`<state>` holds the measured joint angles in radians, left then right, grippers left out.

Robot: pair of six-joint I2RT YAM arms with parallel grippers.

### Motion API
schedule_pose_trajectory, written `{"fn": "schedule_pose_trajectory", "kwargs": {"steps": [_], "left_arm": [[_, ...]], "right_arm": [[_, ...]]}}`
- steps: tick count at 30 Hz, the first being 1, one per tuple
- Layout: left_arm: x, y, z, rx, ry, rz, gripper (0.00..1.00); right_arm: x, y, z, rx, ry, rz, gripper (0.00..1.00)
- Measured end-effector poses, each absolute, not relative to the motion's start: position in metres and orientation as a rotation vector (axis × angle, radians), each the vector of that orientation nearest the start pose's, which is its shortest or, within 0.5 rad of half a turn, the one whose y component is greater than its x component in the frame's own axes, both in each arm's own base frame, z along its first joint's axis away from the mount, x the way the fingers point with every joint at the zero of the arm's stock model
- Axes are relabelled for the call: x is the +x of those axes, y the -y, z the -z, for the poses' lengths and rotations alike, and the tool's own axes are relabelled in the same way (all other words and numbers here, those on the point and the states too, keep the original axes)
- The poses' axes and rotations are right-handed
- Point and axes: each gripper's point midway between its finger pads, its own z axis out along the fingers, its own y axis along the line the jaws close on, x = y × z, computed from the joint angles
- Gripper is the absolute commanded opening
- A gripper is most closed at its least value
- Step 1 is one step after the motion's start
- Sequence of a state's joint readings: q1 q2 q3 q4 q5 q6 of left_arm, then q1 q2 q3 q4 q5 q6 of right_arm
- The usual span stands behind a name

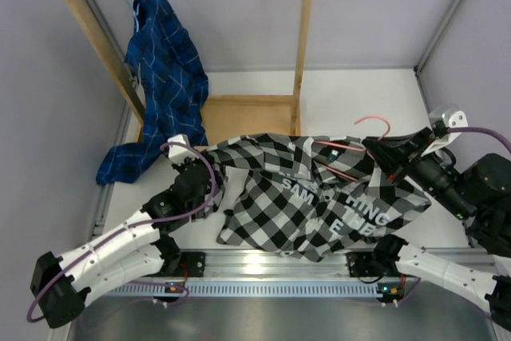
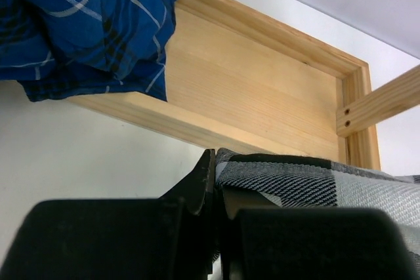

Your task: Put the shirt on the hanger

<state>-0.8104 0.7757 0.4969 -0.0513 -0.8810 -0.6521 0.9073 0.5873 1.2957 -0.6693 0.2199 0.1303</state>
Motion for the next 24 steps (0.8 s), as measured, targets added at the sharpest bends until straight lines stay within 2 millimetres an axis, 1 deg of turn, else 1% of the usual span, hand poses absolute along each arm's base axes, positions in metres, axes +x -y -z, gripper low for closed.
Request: {"fn": "schedule_pose_trajectory", "kwargs": {"steps": [1, 3, 4, 5, 7, 8, 10, 11, 12, 13, 15, 17, 19, 20, 21, 22, 23, 24], "left_arm": [[0.27, 0.112, -0.191, -0.428, -1.732, 0.225, 0.0], [0.268, 0.116, -0.191, -0.397, -1.742, 0.255, 0.19], [0.267, 0.12, -0.193, -0.371, -1.747, 0.271, 0.31], [0.267, 0.124, -0.195, -0.335, -1.754, 0.293, 0.53], [0.264, 0.135, -0.2, -0.254, -1.765, 0.339, 0.62], [0.262, 0.143, -0.206, -0.203, -1.766, 0.378, 0.69], [0.256, 0.159, -0.228, -0.09, -1.743, 0.468, 0.72], [0.252, 0.167, -0.245, -0.03, -1.717, 0.522, 0.74], [0.247, 0.174, -0.261, 0.019, -1.689, 0.565, 0.79], [0.241, 0.181, -0.285, 0.08, -1.644, 0.618, 0.87], [0.225, 0.196, -0.341, 0.206, -1.551, 0.723, 0.98], [0.204, 0.21, -0.412, 0.352, -1.431, 0.821, 0.98], [0.186, 0.222, -0.47, 0.487, -1.312, 0.88, 0.98], [0.178, 0.228, -0.495, 0.562, -1.255, 0.896, 0.98], [0.174, 0.235, -0.51, 0.631, -1.222, 0.896, 0.98], [0.172, 0.242, -0.521, 0.701, -1.195, 0.887, 0.98], [0.173, 0.25, -0.524, 0.765, -1.181, 0.876, 0.96], [0.176, 0.259, -0.519, 0.833, -1.189, 0.86, 0.94]], "right_arm": [[0.145, -0.131, -0.435, -0.42, -1.506, -0.654, 0.0], [0.145, -0.13, -0.437, -0.417, -1.504, -0.654, 0.0], [0.145, -0.131, -0.437, -0.418, -1.505, -0.654, 0.0], [0.146, -0.131, -0.437, -0.419, -1.508, -0.652, 0.0], [0.147, -0.134, -0.437, -0.424, -1.515, -0.649, 0.0], [0.149, -0.136, -0.438, -0.427, -1.519, -0.647, 0.0], [0.152, -0.14, -0.444, -0.44, -1.522, -0.641, 0.0], [0.153, -0.143, -0.448, -0.445, -1.52, -0.639, 0.0], [0.155, -0.145, -0.454, -0.452, -1.517, -0.638, 0.0], [0.156, -0.148, -0.463, -0.46, -1.511, -0.639, 0.0], [0.157, -0.154, -0.482, -0.469, -1.486, -0.652, 0.0], [0.156, -0.16, -0.506, -0.488, -1.45, -0.678, 0.0], [0.155, -0.164, -0.522, -0.498, -1.419, -0.698, 0.0], [0.153, -0.165, -0.526, -0.504, -1.41, -0.707, 0.0], [0.152, -0.166, -0.527, -0.511, -1.406, -0.714, 0.0], [0.15, -0.167, -0.526, -0.522, -1.404, -0.722, 0.0], [0.148, -0.167, -0.525, -0.532, -1.404, -0.727, 0.0], [0.146, -0.169, -0.524, -0.547, -1.403, -0.736, 0.0]]}}
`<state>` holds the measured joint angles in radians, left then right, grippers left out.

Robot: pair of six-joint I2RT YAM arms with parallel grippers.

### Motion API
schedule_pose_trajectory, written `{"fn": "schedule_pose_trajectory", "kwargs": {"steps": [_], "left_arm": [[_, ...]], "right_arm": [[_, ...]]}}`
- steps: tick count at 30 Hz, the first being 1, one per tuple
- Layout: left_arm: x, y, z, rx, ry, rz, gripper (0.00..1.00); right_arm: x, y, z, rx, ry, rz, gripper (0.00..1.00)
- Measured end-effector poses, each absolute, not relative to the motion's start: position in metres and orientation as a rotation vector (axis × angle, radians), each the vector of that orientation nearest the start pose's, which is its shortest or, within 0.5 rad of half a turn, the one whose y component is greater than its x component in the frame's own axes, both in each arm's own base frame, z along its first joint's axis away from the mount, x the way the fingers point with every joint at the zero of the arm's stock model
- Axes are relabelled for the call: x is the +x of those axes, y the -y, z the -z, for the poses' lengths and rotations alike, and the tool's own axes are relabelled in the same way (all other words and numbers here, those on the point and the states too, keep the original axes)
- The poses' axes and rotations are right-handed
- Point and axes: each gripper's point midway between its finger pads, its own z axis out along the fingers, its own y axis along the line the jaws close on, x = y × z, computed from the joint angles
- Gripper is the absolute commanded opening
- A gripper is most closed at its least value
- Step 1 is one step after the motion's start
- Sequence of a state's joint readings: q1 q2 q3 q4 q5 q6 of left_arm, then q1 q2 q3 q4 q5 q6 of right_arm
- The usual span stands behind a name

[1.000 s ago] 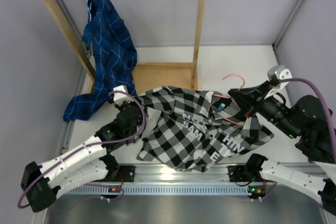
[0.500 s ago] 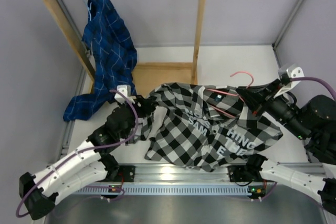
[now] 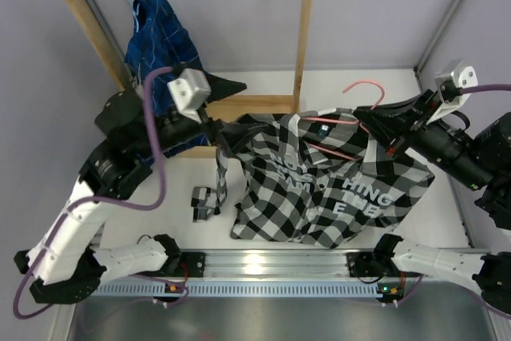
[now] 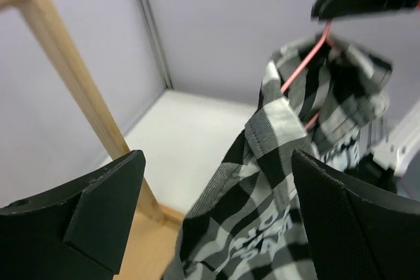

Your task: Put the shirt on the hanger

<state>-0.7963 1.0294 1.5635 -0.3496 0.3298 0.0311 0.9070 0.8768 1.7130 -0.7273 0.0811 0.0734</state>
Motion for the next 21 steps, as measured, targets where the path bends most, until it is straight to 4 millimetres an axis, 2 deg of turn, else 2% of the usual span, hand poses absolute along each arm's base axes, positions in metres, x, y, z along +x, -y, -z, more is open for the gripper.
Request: {"fn": "schedule_pose_trajectory", "kwargs": {"steps": [3, 5, 7, 9, 13, 15, 16, 18, 21], "left_arm": [[0.188, 0.288, -0.479, 1.032, -1.259, 0.835, 0.89], [0.192, 0.308, -0.438, 1.18, -1.327, 0.862, 0.8], [0.19, 0.322, -0.402, 1.302, -1.389, 0.916, 0.77], [0.184, 0.331, -0.378, 1.394, -1.423, 0.978, 0.71], [0.163, 0.341, -0.368, 1.489, -1.398, 1.057, 0.66], [0.153, 0.345, -0.372, 1.521, -1.361, 1.094, 0.69], [0.149, 0.346, -0.376, 1.532, -1.342, 1.108, 0.75], [0.144, 0.347, -0.381, 1.547, -1.308, 1.13, 0.75], [0.138, 0.347, -0.386, 1.56, -1.276, 1.157, 0.59]], "right_arm": [[0.14, -0.172, -0.518, -0.583, -1.403, -0.76, 0.0], [0.136, -0.173, -0.513, -0.606, -1.405, -0.775, 0.0], [0.133, -0.173, -0.509, -0.623, -1.409, -0.782, 0.0], [0.13, -0.173, -0.505, -0.634, -1.414, -0.787, 0.0], [0.125, -0.175, -0.502, -0.657, -1.408, -0.811, 0.0], [0.123, -0.178, -0.498, -0.675, -1.413, -0.824, 0.0], [0.123, -0.179, -0.496, -0.68, -1.416, -0.827, 0.0], [0.124, -0.184, -0.486, -0.696, -1.44, -0.831, 0.0], [0.127, -0.191, -0.47, -0.718, -1.475, -0.831, 0.0]]}}
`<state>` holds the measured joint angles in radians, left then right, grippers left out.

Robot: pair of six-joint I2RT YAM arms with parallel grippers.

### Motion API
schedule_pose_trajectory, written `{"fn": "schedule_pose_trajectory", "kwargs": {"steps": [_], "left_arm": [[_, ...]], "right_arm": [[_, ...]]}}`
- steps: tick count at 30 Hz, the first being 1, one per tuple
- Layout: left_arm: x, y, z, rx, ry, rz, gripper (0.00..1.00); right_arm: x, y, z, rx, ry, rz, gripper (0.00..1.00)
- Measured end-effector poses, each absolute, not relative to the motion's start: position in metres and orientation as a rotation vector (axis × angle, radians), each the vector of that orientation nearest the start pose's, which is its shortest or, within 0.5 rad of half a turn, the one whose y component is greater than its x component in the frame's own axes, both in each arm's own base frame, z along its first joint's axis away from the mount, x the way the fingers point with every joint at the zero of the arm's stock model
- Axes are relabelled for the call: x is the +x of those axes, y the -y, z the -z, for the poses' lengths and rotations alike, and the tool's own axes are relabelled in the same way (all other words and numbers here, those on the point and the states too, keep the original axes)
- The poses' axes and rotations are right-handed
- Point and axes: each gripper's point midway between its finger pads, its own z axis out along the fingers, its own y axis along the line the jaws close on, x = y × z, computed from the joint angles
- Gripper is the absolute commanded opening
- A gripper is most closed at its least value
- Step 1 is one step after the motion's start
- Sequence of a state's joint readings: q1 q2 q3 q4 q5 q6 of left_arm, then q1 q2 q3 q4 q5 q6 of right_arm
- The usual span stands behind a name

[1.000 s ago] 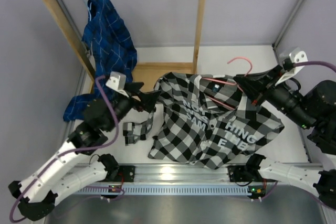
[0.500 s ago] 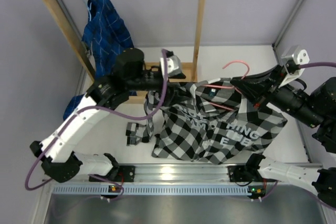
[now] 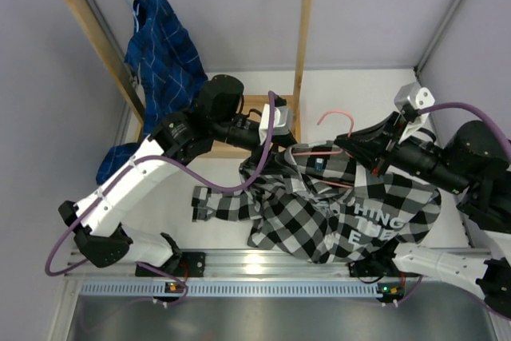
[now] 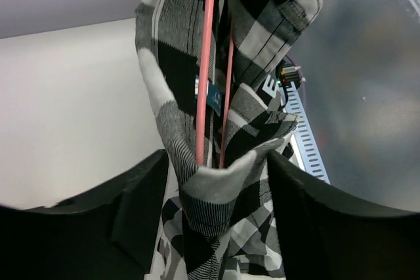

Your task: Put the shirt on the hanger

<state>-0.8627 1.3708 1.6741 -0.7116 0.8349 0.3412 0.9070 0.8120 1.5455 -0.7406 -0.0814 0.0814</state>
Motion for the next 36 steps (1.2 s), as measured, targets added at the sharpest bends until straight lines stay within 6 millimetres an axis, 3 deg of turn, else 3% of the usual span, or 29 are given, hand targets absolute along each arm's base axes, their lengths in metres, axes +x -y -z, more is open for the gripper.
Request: {"fn": "schedule_pose_trajectory", "kwargs": {"steps": [2, 11, 14, 15, 20, 22, 26, 28, 32, 33, 34, 35, 36], "left_arm": [[0.136, 0.347, -0.387, 1.567, -1.268, 1.171, 0.37], [0.129, 0.35, -0.384, 1.594, -1.255, 1.216, 0.45], [0.126, 0.353, -0.381, 1.61, -1.254, 1.24, 0.36], [0.125, 0.354, -0.38, 1.614, -1.253, 1.247, 0.29], [0.122, 0.355, -0.379, 1.625, -1.248, 1.265, 0.26], [0.121, 0.355, -0.379, 1.627, -1.248, 1.267, 0.15], [0.125, 0.354, -0.374, 1.619, -1.276, 1.247, 0.11], [0.125, 0.354, -0.373, 1.619, -1.282, 1.245, 0.01], [0.125, 0.354, -0.369, 1.621, -1.29, 1.247, 0.0], [0.125, 0.353, -0.368, 1.622, -1.292, 1.247, 0.0], [0.125, 0.353, -0.367, 1.622, -1.293, 1.246, 0.0], [0.124, 0.352, -0.365, 1.623, -1.298, 1.242, 0.0], [0.123, 0.351, -0.363, 1.628, -1.3, 1.244, 0.0]], "right_arm": [[0.128, -0.194, -0.462, -0.732, -1.493, -0.832, 0.0], [0.121, -0.201, -0.464, -0.747, -1.479, -0.894, 0.0], [0.12, -0.205, -0.467, -0.748, -1.466, -0.916, 0.0], [0.12, -0.205, -0.468, -0.748, -1.463, -0.921, 0.0], [0.121, -0.215, -0.465, -0.756, -1.458, -0.955, 0.0], [0.123, -0.22, -0.462, -0.757, -1.462, -0.964, 0.0], [0.125, -0.227, -0.457, -0.76, -1.466, -0.981, 0.0], [0.126, -0.229, -0.456, -0.755, -1.463, -0.986, 0.0], [0.127, -0.229, -0.454, -0.749, -1.462, -0.986, 0.0], [0.127, -0.228, -0.453, -0.745, -1.462, -0.983, 0.08], [0.127, -0.227, -0.452, -0.74, -1.461, -0.983, 0.5], [0.127, -0.226, -0.45, -0.732, -1.466, -0.983, 0.61], [0.127, -0.223, -0.449, -0.727, -1.463, -0.971, 0.63]]}}
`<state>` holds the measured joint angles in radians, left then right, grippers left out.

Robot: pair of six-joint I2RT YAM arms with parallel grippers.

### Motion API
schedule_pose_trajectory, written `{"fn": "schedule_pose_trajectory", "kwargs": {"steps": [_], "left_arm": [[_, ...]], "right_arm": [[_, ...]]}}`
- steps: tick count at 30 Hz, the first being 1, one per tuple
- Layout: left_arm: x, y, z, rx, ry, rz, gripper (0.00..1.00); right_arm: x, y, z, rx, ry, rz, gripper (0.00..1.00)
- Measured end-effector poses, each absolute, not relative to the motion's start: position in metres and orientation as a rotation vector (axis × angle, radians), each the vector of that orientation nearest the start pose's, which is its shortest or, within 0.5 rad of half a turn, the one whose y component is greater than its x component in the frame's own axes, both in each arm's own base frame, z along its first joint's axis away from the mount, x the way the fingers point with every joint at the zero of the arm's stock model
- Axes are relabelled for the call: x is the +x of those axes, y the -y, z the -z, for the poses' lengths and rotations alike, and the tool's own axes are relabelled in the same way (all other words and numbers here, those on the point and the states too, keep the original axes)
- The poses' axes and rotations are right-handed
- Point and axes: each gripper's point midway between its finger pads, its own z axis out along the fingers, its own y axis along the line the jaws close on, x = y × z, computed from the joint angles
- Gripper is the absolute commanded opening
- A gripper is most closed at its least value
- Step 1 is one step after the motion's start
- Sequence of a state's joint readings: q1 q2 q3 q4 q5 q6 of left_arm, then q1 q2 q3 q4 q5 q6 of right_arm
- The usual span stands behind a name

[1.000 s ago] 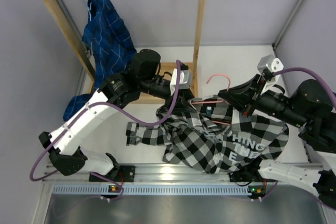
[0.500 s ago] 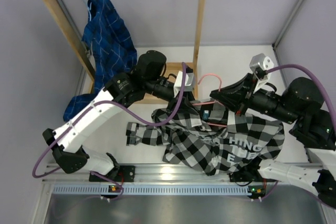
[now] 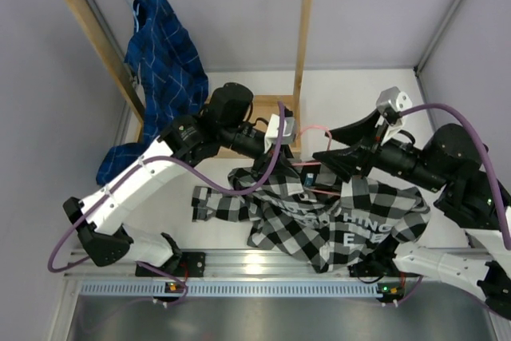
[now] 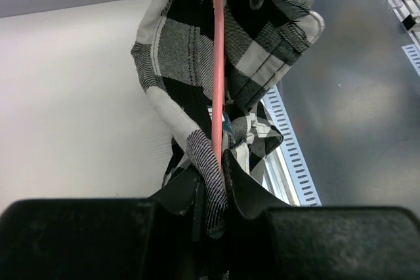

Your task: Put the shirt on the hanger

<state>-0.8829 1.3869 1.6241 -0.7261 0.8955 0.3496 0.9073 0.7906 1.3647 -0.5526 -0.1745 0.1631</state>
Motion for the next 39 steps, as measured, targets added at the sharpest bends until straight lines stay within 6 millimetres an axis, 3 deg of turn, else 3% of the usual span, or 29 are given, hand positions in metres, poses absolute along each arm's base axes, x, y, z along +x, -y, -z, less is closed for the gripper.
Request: {"fn": "schedule_pose_trajectory", "kwargs": {"steps": [5, 10, 17, 23, 26, 27, 29, 37, 38, 39], "left_arm": [[0.117, 0.344, -0.359, 1.636, -1.293, 1.237, 0.0], [0.107, 0.335, -0.37, 1.635, -1.242, 1.238, 0.0], [0.089, 0.326, -0.386, 1.654, -1.154, 1.295, 0.0], [0.089, 0.326, -0.386, 1.654, -1.154, 1.297, 0.0], [0.089, 0.326, -0.386, 1.653, -1.157, 1.298, 0.0], [0.089, 0.326, -0.386, 1.653, -1.158, 1.298, 0.0], [0.089, 0.326, -0.385, 1.654, -1.162, 1.301, 0.0], [0.099, 0.334, -0.382, 1.633, -1.223, 1.287, 0.0], [0.101, 0.335, -0.383, 1.626, -1.23, 1.278, 0.04], [0.104, 0.337, -0.384, 1.614, -1.243, 1.262, 0.15]], "right_arm": [[0.124, -0.199, -0.446, -0.715, -1.455, -0.884, 0.63], [0.095, -0.165, -0.427, -0.823, -1.471, -0.834, 0.65], [0.082, -0.153, -0.393, -0.96, -1.565, -0.776, 0.61], [0.068, -0.155, -0.371, -1.102, -1.61, -0.797, 0.48], [0.06, -0.157, -0.361, -1.163, -1.619, -0.825, 0.3], [0.058, -0.158, -0.358, -1.179, -1.624, -0.829, 0.12], [0.056, -0.158, -0.351, -1.2, -1.64, -0.833, 0.02], [0.057, -0.151, -0.352, -1.181, -1.629, -0.804, 0.0], [0.057, -0.148, -0.355, -1.164, -1.615, -0.798, 0.0], [0.058, -0.146, -0.359, -1.143, -1.6, -0.792, 0.0]]}}
